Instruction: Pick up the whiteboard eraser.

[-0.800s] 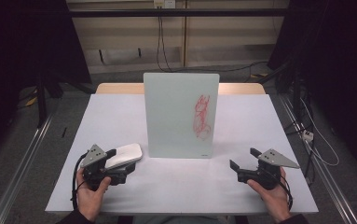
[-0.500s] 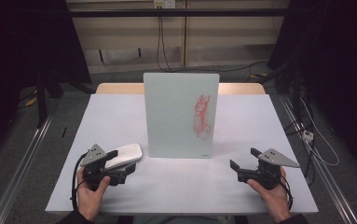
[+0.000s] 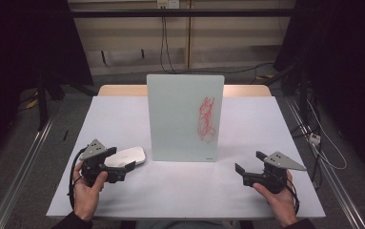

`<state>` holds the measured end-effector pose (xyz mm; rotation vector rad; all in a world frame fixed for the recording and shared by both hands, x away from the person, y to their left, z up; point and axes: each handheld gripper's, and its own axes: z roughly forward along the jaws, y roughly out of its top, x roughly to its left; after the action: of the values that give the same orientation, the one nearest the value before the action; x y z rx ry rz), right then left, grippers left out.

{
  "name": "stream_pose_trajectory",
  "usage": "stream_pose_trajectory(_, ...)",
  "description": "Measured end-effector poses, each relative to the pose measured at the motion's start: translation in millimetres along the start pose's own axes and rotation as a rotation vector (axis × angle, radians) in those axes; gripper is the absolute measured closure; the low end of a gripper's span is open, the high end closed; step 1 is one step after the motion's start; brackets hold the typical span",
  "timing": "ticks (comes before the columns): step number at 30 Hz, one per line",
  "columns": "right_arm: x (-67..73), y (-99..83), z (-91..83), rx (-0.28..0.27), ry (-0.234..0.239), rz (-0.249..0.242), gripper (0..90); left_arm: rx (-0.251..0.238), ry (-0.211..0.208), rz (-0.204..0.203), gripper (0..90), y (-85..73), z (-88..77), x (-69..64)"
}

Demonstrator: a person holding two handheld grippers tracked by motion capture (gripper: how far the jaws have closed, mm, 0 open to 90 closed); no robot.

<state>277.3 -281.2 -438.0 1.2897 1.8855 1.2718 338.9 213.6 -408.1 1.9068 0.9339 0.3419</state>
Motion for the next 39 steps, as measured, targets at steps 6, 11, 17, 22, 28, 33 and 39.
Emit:
stream_pose_trajectory(6,-0.2,0.3,0.3,0.004,-0.002,0.0,8.1,0.013,-0.027,-0.002,8.8,5.8,1.7,7.0)
stream_pose_trajectory(11,-1.1,0.1,0.1,0.008,0.002,0.007,8.1,0.035,-0.054,-0.012,8.8,10.6,2.5,14.7)
stream_pose_trajectory(17,-2.3,0.2,0.2,0.01,0.003,0.011,7.9,0.037,-0.071,-0.005,8.2,19.0,3.4,27.4)
stream_pose_trajectory(22,-2.3,1.0,-1.9,0.005,-0.003,0.004,7.9,0.048,-0.057,0.009,7.9,24.6,-0.8,36.0)
stream_pose_trajectory(28,-8.2,2.2,-4.4,-0.001,-0.026,0.018,7.7,0.098,-0.065,0.012,7.5,23.4,8.4,38.6)
stream_pose_trajectory(33,-9.3,1.4,-4.5,0.004,-0.022,0.023,7.7,0.181,-0.068,0.045,9.4,21.4,20.9,39.1)
stream_pose_trajectory(39,-6.9,1.3,-3.1,0.01,-0.014,0.007,7.8,0.233,-0.07,0.075,10.8,18.6,31.3,41.1)
